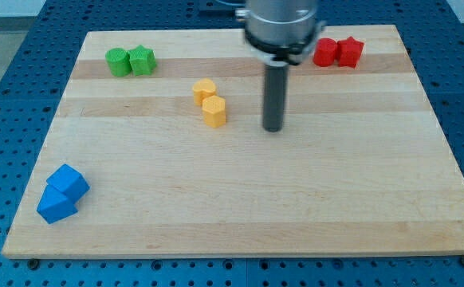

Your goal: Place the yellow hexagon towards the center left

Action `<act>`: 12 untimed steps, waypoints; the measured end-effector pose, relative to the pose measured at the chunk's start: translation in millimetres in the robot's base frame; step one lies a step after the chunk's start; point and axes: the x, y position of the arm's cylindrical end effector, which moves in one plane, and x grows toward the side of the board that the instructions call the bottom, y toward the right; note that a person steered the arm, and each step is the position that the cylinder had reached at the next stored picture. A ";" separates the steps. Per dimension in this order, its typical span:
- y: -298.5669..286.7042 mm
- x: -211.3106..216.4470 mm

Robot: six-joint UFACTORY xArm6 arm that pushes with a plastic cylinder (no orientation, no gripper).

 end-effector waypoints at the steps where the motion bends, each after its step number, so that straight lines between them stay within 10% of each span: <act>1: 5.4 -19.6; 12: -133.2 -29.6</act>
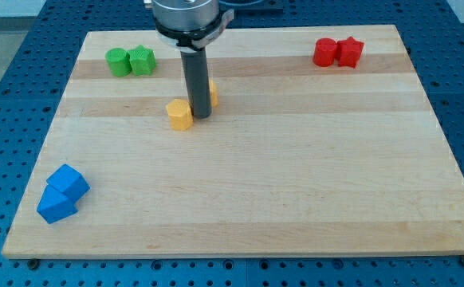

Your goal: Place the yellow hexagon towards the center left

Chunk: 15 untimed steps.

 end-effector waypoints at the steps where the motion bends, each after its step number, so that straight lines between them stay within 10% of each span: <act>1: -12.5 0.3; 15: -66.5 62.0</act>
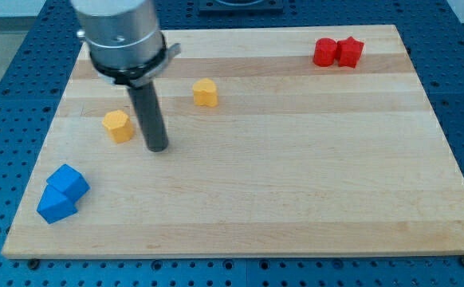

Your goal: Place the yellow hexagon towards the center left

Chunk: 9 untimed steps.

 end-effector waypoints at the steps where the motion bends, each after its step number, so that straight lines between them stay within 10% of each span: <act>1: -21.0 0.0; 9: 9.1 0.8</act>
